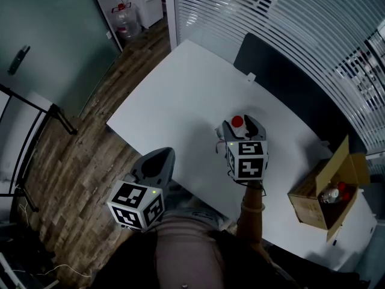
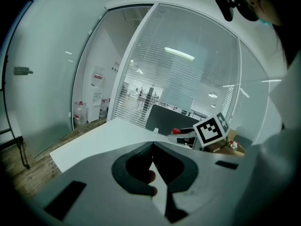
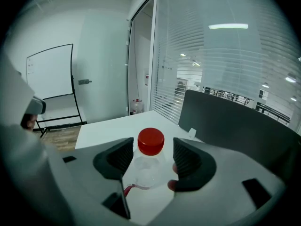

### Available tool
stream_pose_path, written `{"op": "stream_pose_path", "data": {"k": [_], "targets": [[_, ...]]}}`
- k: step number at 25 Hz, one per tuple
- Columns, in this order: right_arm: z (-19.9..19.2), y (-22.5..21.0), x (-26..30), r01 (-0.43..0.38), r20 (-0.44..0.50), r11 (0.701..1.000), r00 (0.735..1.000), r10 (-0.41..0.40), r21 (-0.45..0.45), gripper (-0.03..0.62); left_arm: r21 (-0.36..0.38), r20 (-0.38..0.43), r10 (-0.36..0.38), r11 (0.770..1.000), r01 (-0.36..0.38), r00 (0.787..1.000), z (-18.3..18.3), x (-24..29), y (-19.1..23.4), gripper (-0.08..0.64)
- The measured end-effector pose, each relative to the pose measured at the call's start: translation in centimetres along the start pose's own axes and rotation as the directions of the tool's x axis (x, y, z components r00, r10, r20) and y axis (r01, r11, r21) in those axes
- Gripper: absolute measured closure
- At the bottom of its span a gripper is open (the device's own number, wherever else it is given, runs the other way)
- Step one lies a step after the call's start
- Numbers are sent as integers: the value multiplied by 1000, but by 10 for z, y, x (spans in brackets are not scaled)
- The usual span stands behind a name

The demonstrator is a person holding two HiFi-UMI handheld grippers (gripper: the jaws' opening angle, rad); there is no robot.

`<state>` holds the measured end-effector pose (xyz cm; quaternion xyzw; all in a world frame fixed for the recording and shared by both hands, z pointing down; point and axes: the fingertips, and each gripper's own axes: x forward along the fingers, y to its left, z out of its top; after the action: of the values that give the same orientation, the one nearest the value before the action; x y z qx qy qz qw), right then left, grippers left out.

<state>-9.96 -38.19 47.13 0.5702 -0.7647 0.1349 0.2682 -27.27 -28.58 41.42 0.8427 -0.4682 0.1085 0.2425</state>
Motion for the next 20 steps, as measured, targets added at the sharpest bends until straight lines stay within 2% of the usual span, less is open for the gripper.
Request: {"op": "stream_pose_path", "data": {"k": [12, 20], "targets": [[0, 15, -14, -10, 8, 1000, 1000, 10, -18, 344, 2, 16, -18, 1000, 18, 1000, 1, -12, -5, 551], [-1, 23, -33, 22, 13, 1000, 1000, -22, -14, 344, 17, 20, -71, 997, 71, 997, 2, -18, -10, 551]]}}
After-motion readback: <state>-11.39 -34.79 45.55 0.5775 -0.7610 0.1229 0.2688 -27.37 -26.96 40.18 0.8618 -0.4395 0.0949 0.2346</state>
